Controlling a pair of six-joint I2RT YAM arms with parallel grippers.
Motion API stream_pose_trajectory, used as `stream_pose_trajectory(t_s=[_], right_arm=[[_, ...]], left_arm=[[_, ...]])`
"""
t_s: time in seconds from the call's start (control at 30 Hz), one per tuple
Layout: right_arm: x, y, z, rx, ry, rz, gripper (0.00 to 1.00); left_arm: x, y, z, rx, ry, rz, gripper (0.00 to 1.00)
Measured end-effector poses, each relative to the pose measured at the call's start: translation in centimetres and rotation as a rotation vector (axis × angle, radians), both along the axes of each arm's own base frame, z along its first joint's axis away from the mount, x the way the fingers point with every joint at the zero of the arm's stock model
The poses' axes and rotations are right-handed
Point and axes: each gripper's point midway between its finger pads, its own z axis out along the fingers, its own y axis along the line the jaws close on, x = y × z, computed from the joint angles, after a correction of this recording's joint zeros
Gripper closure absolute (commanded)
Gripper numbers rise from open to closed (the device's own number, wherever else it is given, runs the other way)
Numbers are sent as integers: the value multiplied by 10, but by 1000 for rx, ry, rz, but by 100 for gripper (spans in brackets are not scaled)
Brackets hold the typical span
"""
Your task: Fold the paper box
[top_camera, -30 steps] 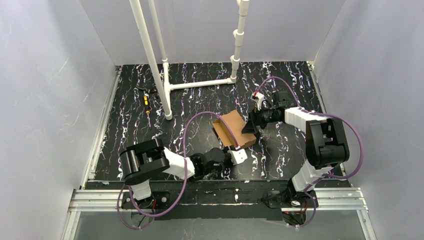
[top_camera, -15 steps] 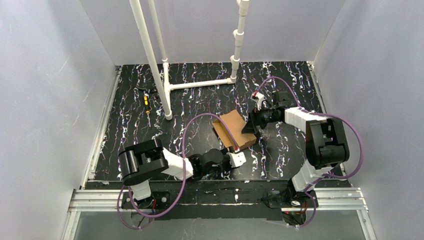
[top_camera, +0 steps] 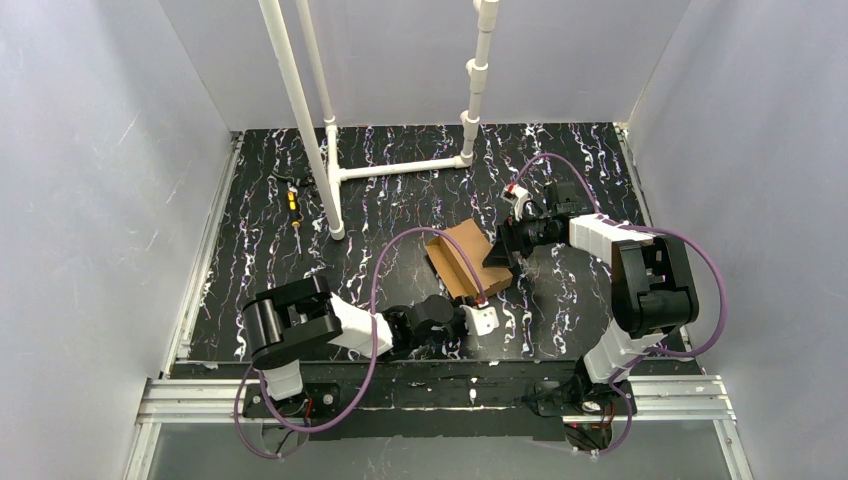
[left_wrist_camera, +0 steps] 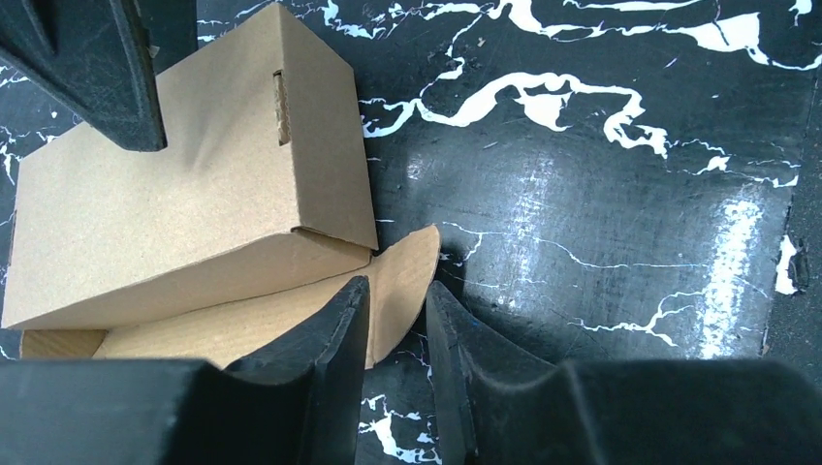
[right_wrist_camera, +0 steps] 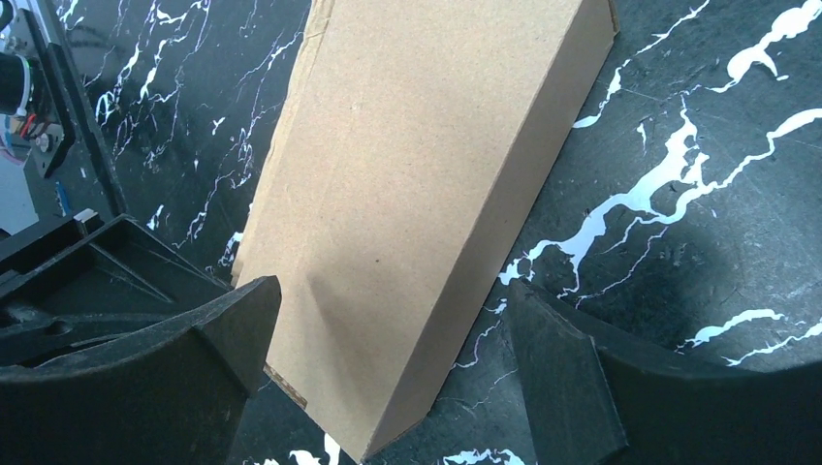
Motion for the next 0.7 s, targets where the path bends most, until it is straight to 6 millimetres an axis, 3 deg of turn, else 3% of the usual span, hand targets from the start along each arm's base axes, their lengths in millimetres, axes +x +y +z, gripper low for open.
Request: stream_pose_trajectory(t_s=[0.3, 0.43, 0.7], right_arm=[[-1, 1, 1, 7, 2, 4, 4], [-1, 1, 1, 9, 2, 6, 4], [-1, 1, 1, 11, 3, 7, 3]], left_arm=[[1, 1, -6, 22, -1, 2, 83], [2, 1, -5, 21, -5, 8, 74], [3, 1, -5, 23, -8, 14, 74]])
